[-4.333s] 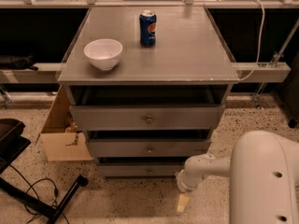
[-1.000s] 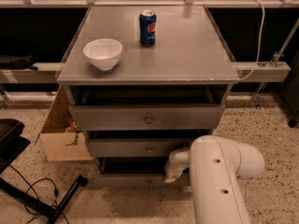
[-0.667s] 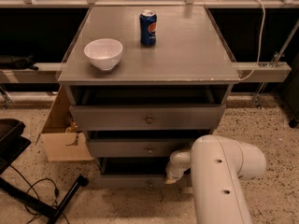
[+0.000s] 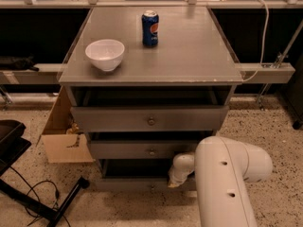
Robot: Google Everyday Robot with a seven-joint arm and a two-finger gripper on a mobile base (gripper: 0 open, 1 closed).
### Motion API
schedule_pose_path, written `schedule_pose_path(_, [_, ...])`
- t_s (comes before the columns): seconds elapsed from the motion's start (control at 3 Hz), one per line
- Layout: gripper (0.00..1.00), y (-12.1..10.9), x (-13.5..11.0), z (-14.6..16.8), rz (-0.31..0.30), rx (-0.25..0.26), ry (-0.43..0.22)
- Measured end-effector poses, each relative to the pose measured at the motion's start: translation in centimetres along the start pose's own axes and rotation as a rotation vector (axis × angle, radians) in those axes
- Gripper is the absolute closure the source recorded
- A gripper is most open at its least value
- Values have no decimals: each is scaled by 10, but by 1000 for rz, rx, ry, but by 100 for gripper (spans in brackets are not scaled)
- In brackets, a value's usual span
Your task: Open bottom drawer
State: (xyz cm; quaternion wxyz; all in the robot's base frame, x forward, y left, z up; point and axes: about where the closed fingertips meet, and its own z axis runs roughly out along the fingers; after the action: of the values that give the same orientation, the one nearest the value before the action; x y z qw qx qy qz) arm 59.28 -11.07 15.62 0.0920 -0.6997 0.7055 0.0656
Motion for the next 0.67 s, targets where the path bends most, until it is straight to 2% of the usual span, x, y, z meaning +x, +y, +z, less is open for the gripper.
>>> schedule_pose_path(0.33, [100, 8, 2, -1, 5, -14, 1])
schedule_pose_path(0.67, [79, 8, 2, -1, 5, -14, 1])
